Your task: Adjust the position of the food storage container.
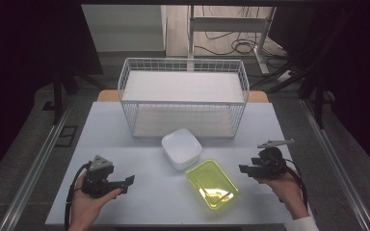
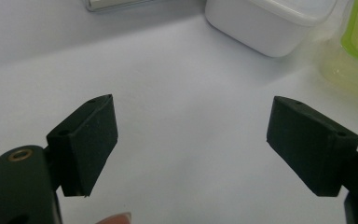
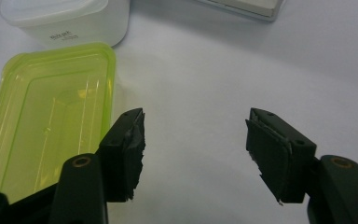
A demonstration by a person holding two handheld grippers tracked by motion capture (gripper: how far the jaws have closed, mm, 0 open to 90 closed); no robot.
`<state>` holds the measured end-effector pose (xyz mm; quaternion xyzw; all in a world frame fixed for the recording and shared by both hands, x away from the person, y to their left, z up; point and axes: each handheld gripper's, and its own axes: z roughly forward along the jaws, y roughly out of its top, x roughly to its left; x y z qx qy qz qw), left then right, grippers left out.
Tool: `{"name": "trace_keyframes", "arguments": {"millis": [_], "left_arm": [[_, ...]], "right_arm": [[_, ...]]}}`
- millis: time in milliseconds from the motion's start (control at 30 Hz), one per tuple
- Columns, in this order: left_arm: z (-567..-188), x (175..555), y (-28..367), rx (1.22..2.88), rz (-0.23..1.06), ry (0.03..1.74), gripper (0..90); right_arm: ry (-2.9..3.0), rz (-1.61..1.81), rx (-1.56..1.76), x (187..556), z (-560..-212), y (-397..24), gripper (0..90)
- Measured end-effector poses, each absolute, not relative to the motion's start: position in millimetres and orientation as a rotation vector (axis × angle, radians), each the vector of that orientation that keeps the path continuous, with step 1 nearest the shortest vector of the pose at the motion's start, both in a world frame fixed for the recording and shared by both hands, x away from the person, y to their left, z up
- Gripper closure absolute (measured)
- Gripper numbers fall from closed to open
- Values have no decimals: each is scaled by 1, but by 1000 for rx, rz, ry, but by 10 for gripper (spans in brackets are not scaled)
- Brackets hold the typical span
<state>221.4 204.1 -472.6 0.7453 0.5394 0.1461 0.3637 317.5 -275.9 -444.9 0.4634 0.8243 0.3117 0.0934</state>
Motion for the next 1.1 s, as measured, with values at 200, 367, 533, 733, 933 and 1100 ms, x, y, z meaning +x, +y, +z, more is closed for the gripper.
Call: {"name": "trace_keyframes", "arguments": {"millis": [200, 367, 533, 733, 933, 1100], "left_arm": [[-473, 220, 204, 1918, 368, 1396, 159], [-473, 219, 205, 1919, 370, 1396, 158], [-473, 219, 204, 1917, 366, 1396, 158], [-475, 220, 202, 1933, 358, 1392, 158], [-476, 223, 200, 1943, 365, 1390, 159], [-477, 227, 199, 1947, 362, 1393, 161]], "right_arm": [[2506, 864, 1338, 327, -446, -256, 548], [2549, 837, 1301, 336, -448, -237, 705], [2605, 799, 1259, 342, -454, -221, 832], [2625, 765, 1231, 353, -457, -207, 888], [2655, 700, 1202, 356, -467, -194, 889], [2673, 661, 1138, 355, -471, -180, 890]]}}
